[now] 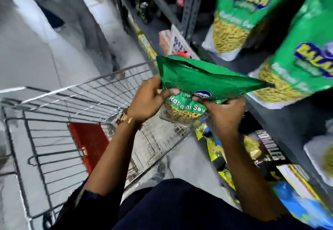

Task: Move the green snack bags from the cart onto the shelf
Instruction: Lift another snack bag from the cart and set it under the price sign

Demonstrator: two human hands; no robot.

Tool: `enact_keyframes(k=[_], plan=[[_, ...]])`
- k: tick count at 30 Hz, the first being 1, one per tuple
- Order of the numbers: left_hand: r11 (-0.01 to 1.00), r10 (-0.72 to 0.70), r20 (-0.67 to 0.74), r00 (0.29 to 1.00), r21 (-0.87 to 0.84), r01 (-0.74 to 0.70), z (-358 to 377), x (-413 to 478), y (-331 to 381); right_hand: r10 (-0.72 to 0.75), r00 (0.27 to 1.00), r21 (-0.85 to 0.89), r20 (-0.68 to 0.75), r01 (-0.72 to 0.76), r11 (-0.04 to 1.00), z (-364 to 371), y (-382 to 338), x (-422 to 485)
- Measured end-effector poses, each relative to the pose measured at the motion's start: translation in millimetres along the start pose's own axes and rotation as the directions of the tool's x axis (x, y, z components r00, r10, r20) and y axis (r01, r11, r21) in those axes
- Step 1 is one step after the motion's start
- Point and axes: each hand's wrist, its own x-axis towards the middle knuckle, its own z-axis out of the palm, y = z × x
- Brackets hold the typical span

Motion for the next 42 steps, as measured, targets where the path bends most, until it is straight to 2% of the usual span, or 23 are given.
enact_keyframes(k=[2,6,9,14,20,25,29,31,34,39,42], plan=[[0.998,0.067,0.04,0.997,0.006,-0.068,11,2,23,-0.038,0.996,0.0,-0.085,0.038,0.999,-27,-14,-7],[0.972,0.236,0.116,0.965,-0.013,-0.236,47,0,68,-0.042,0.964,-0.161,-0.262,0.0,0.987,-89,-39,-24],[0.952,0.306,0.182,0.934,-0.053,-0.302,82,-4,97,-0.088,0.93,-0.151,-0.357,0.036,0.988,-136,-51,-45],[0.931,0.335,0.318,0.887,-0.256,-0.26,147,-17,141,-0.138,0.863,-0.157,-0.486,0.069,0.985,-206,-69,-83],[0.892,0.444,0.485,0.753,-0.315,-0.323,231,-52,188,-0.164,0.733,-0.198,-0.66,0.04,0.979,-284,-77,-142],[0.883,0.459,0.584,0.669,-0.385,-0.269,301,-92,218,-0.074,0.612,-0.157,-0.787,-0.083,0.984,-352,-67,-183],[0.891,0.445,0.644,0.622,-0.389,-0.235,358,-109,236,-0.082,0.539,-0.152,-0.838,-0.088,0.984,-398,-56,-199],[0.892,0.442,0.654,0.613,-0.392,-0.225,385,-112,243,-0.092,0.531,-0.171,-0.842,-0.102,0.98,-419,-48,-199],[0.902,0.399,0.669,0.627,-0.408,-0.139,420,-114,253,-0.076,0.504,-0.163,-0.86,-0.131,0.978,-444,-37,-193],[0.9,0.34,0.64,0.689,-0.433,-0.042,450,-110,262,-0.087,0.489,-0.209,-0.868,-0.2,0.957,-467,-19,-172],[0.896,0.338,0.625,0.703,-0.442,-0.039,456,-109,262,-0.072,0.458,-0.193,-0.886,-0.223,0.956,-472,-17,-164]])
